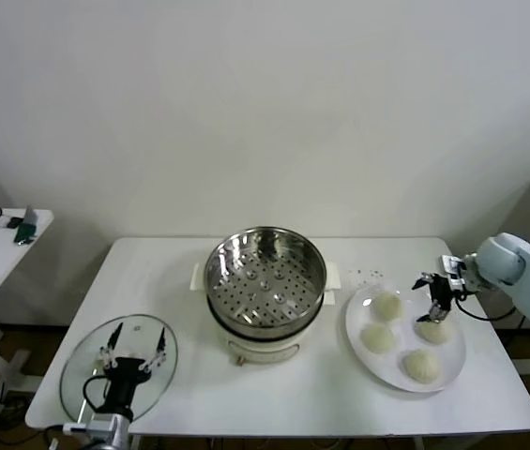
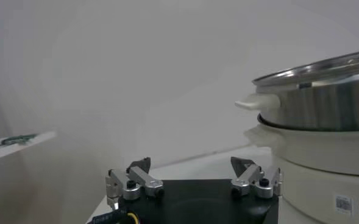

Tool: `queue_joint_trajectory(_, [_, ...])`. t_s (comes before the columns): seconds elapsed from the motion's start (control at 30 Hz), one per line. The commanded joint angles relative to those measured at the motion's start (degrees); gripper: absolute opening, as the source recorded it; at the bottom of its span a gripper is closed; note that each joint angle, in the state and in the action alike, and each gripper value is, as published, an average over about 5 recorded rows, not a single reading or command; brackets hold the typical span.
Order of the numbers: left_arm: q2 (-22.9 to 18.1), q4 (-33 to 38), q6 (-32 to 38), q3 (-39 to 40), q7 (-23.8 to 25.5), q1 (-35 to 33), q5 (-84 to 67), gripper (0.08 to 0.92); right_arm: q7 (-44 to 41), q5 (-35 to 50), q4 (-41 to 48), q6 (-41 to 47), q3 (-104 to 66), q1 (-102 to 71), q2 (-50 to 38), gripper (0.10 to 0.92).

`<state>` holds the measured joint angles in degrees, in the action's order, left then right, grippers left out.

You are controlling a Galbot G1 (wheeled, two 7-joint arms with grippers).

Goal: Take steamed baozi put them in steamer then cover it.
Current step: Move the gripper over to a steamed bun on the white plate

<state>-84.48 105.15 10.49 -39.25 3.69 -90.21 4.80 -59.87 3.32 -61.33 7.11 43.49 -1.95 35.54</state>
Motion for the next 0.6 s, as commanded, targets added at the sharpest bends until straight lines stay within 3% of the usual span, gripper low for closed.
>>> queue_joint_trajectory(0.03, [-0.08, -0.24, -0.14, -0.13, -0.3, -0.06, 1.4, 0.823, -4.49, -1.37, 13.16, -0.93, 12.27, 10.35, 9.48, 0.823])
queue_joint_trajectory(0.37, [0.32, -0.58, -0.35, -1.03, -0.52, 0.14, 1.43, 0.823, -3.71, -1.6, 18.63, -1.5, 10.75, 7.99, 17.55, 0.823])
queue_joint_trajectory(0.6, [0.38, -0.87, -0.32, -1.34, -0.55, 0.2, 1.25, 0.823, -4.18, -1.29, 18.55, -1.6, 11.97, 7.93, 18.2, 0.823])
